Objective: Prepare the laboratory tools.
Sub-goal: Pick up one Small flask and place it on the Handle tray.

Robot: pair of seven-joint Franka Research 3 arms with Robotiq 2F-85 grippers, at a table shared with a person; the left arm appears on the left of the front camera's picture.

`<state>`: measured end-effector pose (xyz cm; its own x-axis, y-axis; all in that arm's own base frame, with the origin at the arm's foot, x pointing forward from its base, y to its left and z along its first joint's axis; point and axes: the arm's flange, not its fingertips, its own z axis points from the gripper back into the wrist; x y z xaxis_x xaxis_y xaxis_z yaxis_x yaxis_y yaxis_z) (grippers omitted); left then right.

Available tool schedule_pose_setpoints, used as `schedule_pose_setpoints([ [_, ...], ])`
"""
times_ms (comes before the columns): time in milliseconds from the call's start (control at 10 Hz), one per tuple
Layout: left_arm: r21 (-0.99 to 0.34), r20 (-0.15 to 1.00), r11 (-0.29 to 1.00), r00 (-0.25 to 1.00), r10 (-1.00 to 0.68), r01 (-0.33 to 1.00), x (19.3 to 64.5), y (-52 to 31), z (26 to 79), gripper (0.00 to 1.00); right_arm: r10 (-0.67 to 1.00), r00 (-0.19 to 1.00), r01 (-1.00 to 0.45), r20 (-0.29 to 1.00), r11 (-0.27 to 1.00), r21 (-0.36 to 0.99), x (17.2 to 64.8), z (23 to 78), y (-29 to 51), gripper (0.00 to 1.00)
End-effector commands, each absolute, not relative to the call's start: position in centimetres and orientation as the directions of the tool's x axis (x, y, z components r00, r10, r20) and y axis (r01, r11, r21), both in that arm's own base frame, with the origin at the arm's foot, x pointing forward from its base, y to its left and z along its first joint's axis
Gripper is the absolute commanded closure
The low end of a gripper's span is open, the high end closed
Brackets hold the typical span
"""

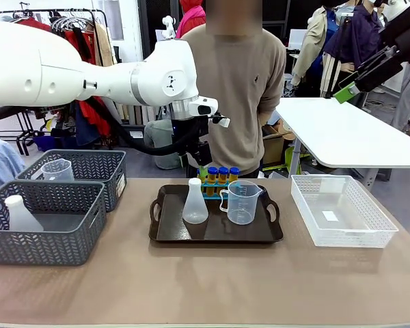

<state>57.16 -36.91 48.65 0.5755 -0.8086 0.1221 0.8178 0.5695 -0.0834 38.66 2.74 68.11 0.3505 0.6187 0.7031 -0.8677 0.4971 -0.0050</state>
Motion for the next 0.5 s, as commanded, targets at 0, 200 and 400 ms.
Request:
schedule_pose_setpoints([
  [0, -0.085, 0.104, 0.58, 0.586, -0.804, 0.81, 55.9, -35.8, 48.6, 0.0, 0.609, 0.327, -0.879, 0.722, 0.478, -0.005, 38.8, 68.2, 2.7, 0.0],
  [200, -0.083, 0.122, 0.569, 0.576, -0.809, 0.818, 57.2, -36.9, 48.7, 0.0, 0.609, 0.327, -0.879, 0.722, 0.478, -0.005, 38.8, 68.2, 2.7, 0.0],
  [400, -0.083, 0.122, 0.569, 0.576, -0.809, 0.818, 57.2, -36.9, 48.7, 0.0, 0.609, 0.327, -0.879, 0.722, 0.478, -0.005, 38.8, 68.2, 2.7, 0.0],
])
